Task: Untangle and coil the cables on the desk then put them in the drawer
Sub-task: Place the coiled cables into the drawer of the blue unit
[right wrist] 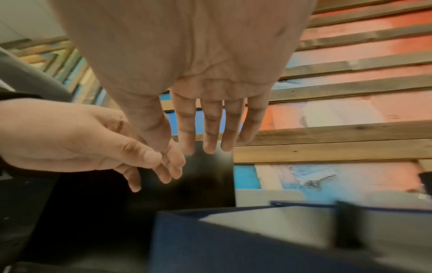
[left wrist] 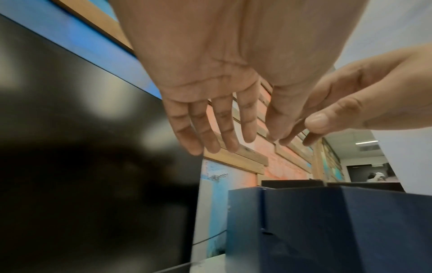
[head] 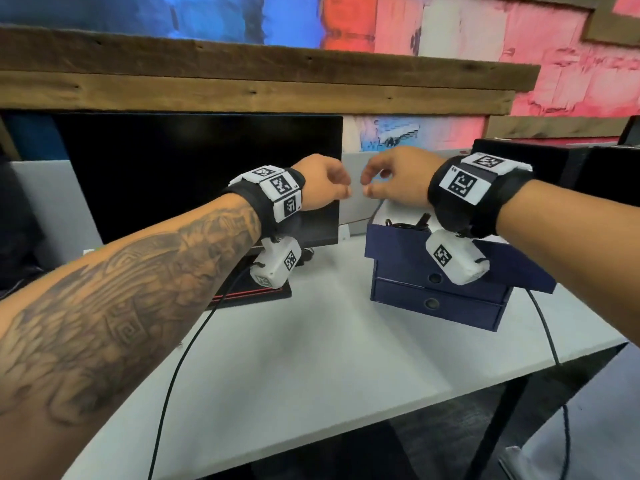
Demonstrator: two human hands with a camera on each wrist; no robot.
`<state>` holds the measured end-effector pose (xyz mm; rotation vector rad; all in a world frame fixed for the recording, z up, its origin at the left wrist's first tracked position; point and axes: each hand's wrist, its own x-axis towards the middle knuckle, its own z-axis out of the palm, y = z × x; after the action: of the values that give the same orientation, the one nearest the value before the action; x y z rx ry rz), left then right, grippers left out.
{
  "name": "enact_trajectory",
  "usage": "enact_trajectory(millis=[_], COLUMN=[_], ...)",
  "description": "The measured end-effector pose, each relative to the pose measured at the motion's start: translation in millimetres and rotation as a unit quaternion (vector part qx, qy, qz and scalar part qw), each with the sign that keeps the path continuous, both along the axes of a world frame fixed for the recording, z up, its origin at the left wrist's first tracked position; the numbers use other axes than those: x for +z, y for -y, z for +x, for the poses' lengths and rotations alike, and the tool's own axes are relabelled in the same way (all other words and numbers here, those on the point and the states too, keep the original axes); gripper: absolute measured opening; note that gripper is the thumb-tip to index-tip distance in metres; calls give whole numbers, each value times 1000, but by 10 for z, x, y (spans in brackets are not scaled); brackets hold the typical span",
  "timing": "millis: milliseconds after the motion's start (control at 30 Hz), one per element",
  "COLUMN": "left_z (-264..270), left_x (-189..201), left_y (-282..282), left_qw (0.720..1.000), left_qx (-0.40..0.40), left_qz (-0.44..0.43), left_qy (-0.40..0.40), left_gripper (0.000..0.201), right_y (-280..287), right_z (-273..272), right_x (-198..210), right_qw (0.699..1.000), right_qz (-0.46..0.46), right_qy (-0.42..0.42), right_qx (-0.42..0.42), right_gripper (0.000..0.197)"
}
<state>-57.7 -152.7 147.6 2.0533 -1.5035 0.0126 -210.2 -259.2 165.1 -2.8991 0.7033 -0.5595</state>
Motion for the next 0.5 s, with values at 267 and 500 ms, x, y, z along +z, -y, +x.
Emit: enact_trajectory(millis=[267, 500], left_z=[821, 1448], left_x=[-472, -1089], left_y=[-1351, -2356], left_qw=[982, 926], left_qx=[163, 302], left_qz=[76, 182], left_qy=[-62, -138], left_gripper=[15, 23], right_y=[-969, -1820], right_z=[1032, 1845], right_x=[-534, -1306], right_qw=[987, 958], right_qz=[59, 136], right_qy=[-34, -131], right_qx=[142, 215], right_gripper=[12, 18])
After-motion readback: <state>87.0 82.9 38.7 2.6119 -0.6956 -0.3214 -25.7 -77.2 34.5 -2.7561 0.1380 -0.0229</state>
